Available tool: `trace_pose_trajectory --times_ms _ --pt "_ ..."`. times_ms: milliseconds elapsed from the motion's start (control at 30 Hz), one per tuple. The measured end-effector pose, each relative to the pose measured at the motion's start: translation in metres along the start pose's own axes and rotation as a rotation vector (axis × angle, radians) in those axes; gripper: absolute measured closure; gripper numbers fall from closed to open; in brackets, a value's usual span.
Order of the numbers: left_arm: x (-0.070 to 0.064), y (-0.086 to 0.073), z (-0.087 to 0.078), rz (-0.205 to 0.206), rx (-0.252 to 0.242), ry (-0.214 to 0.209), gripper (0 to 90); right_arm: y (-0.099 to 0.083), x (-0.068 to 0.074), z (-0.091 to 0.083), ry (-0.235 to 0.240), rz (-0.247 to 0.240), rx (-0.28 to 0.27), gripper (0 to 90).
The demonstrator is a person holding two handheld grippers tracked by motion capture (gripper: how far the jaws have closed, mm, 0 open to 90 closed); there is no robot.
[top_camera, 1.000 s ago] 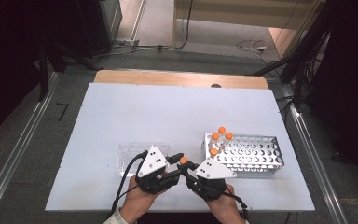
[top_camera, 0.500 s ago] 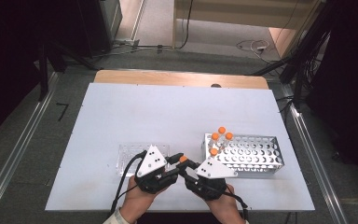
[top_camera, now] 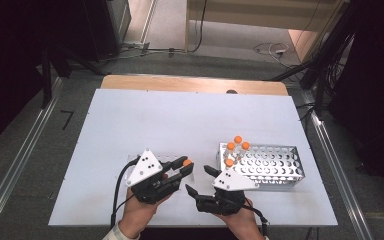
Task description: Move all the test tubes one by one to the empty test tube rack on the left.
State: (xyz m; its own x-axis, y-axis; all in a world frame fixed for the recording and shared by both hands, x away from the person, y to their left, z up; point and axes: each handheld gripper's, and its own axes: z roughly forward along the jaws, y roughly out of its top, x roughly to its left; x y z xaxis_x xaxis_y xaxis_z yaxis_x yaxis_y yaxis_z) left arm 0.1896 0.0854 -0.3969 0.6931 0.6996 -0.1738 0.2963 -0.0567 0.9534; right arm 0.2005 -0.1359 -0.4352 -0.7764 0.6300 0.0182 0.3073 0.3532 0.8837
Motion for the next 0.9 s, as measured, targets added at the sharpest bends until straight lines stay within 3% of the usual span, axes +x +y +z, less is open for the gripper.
trace_pose_trajectory --times_ms 200,367,733,900 --pt "0.011 0.01 -0.021 -0.025 -0.043 0.038 70.0 0.0 0.0 -0.002 0.001 -0.003 0.002 22.3" --pt "0.017 0.012 -0.03 -0.032 -0.055 0.061 70.0 -0.001 0.0 -0.002 -0.002 0.0 0.006 22.3" --pt "0.027 0.01 -0.041 -0.041 -0.048 0.103 70.0 -0.002 -0.001 -0.001 -0.01 0.001 0.008 22.3" --pt "0.034 0.008 -0.053 -0.04 -0.049 0.143 70.0 -0.002 -0.002 -0.001 -0.013 -0.002 0.01 22.3"
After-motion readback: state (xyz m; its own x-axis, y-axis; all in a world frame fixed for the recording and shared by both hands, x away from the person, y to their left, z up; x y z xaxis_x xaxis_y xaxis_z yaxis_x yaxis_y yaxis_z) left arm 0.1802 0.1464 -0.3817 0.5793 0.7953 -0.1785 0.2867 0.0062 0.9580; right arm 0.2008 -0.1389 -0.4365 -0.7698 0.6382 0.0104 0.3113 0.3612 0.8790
